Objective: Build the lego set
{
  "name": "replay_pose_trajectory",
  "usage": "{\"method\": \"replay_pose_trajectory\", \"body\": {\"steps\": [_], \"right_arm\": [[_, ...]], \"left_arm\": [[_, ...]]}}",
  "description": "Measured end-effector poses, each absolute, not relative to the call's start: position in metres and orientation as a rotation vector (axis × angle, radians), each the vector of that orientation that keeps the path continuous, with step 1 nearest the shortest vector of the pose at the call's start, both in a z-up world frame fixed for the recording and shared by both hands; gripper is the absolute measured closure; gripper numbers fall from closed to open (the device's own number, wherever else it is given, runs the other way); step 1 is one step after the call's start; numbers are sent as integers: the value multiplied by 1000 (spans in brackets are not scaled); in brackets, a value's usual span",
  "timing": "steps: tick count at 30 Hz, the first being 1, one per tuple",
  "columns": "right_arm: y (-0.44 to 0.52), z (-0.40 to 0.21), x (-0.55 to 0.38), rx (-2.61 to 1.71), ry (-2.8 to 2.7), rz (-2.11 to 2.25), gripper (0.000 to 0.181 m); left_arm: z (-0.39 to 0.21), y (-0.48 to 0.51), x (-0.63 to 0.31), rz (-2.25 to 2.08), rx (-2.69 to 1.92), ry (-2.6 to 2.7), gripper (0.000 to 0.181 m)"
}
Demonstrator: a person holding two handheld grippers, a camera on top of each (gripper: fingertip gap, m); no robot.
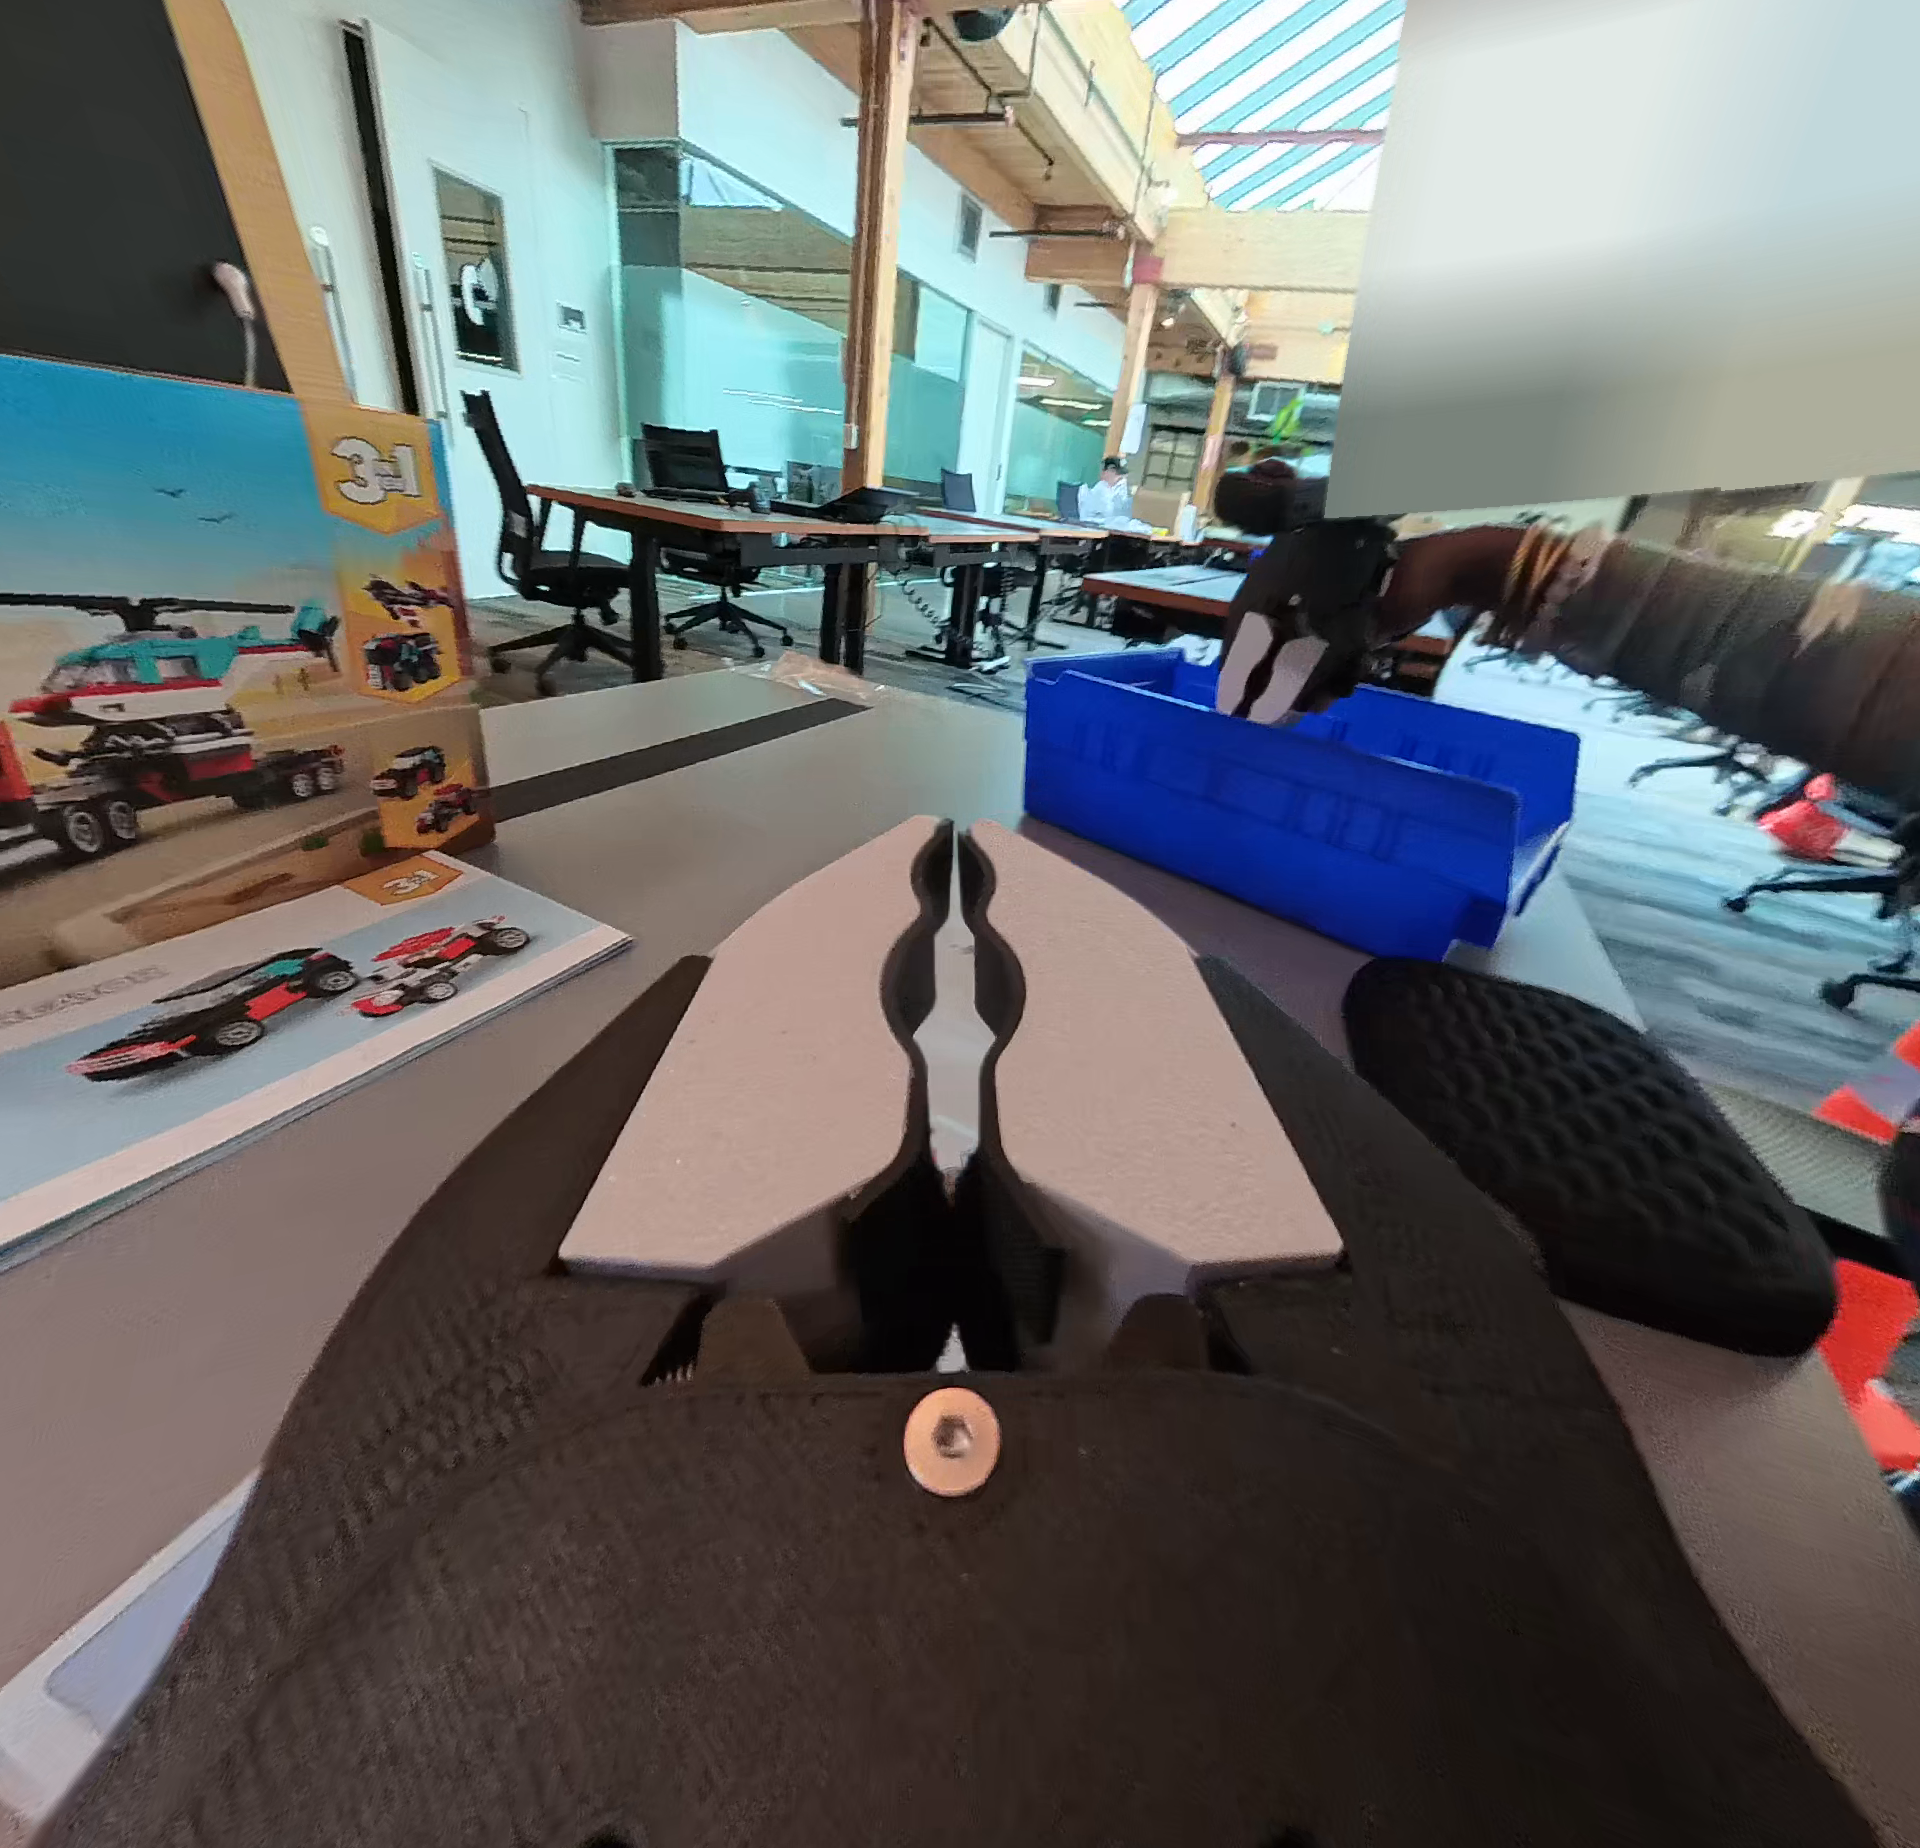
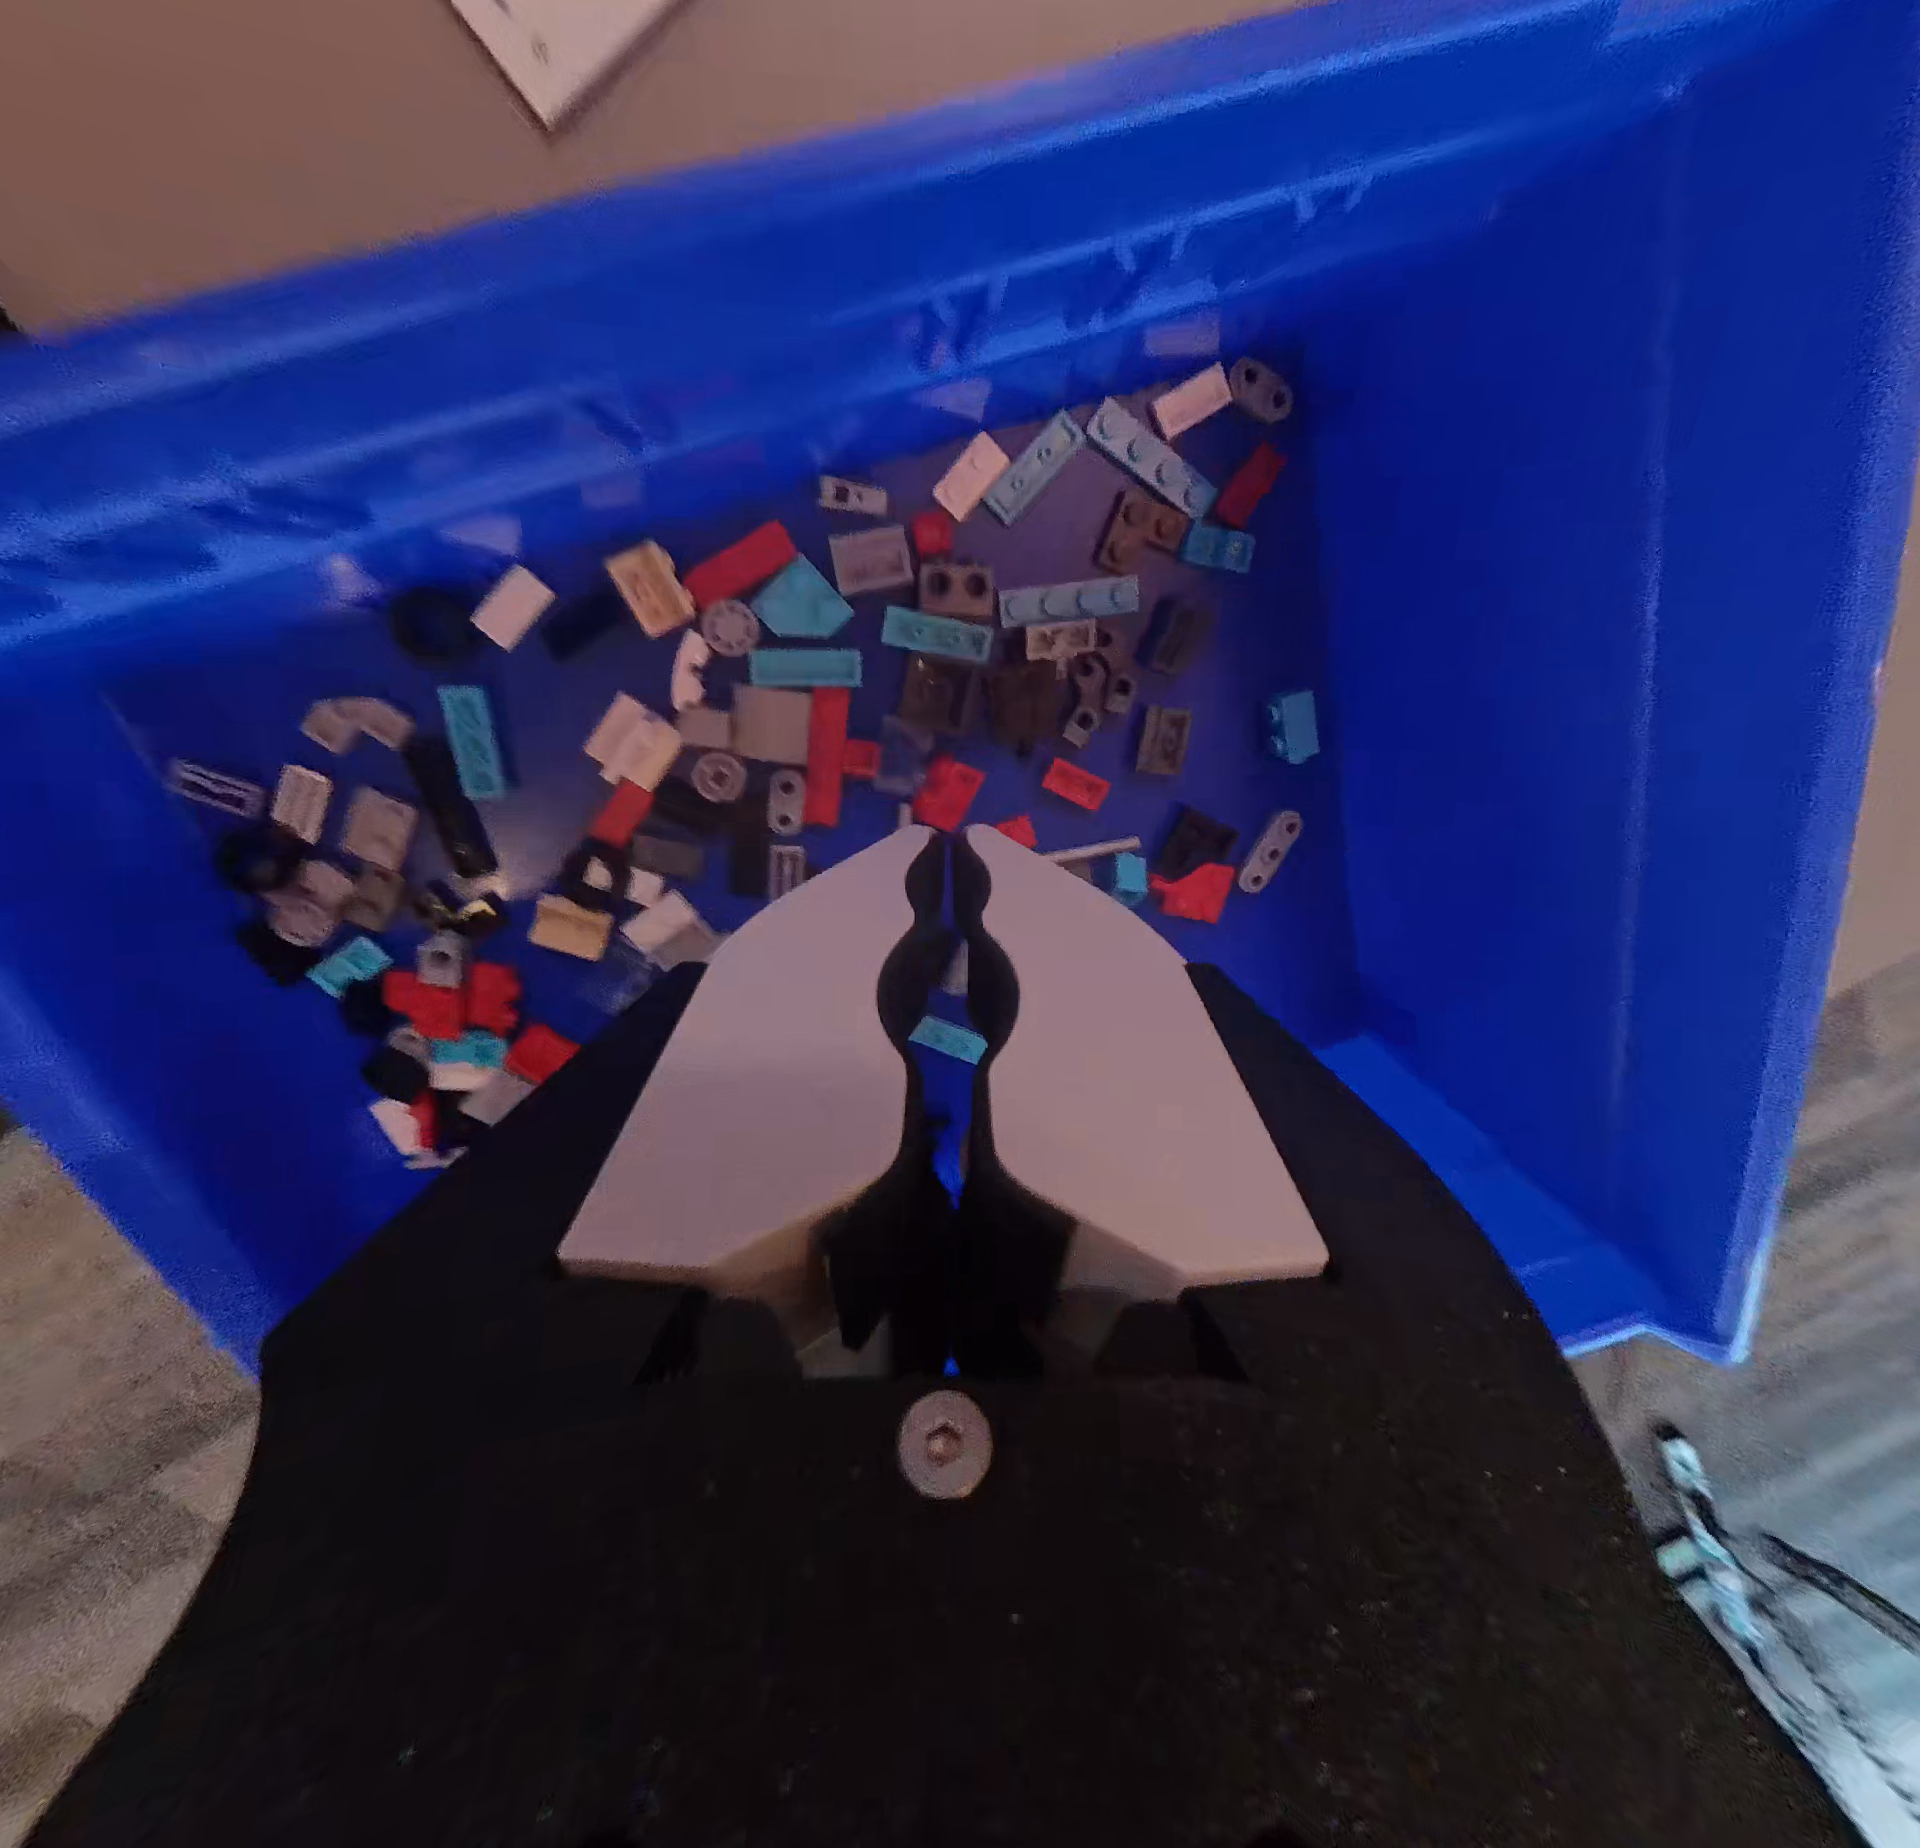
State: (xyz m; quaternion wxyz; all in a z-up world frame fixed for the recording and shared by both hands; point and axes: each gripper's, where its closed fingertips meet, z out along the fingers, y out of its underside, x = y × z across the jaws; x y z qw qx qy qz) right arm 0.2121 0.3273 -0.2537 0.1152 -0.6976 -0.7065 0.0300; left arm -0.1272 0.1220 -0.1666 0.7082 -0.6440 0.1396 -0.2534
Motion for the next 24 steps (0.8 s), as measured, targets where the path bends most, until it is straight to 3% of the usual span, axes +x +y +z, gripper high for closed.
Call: {"method": "replay_pose_trajectory", "body": {"steps": [4,9,11,13,15,17,18,21,24], "right_arm": [[330,-264,214,-2095,-2125,77,173],[331,-271,207,-2111,-2128,142,142],[327,-272,204,-2120,-2148,206,136],[323,-275,206,-2143,-2193,244,134],[322,-277,208,-2129,-2239,259,135],[325,-278,209,-2069,-2284,248,140],[328,-278,210,-2040,-2299,223,145],[338,-279,216,-1951,-2342,134,172],[341,-282,218,-1875,-2367,109,177]], "left_arm": [[-170,125,-129,-480,-1449,320,168],[-173,128,-131,-523,-1471,271,135],[-172,130,-135,-528,-1469,237,119],[-173,134,-140,-506,-1481,196,90],[-176,136,-143,-485,-1508,181,81],[-175,135,-143,-462,-1497,197,90],[-173,133,-141,-461,-1482,215,106],[-170,125,-132,-487,-1449,306,180],[-178,125,-129,-460,-1493,360,181]]}}
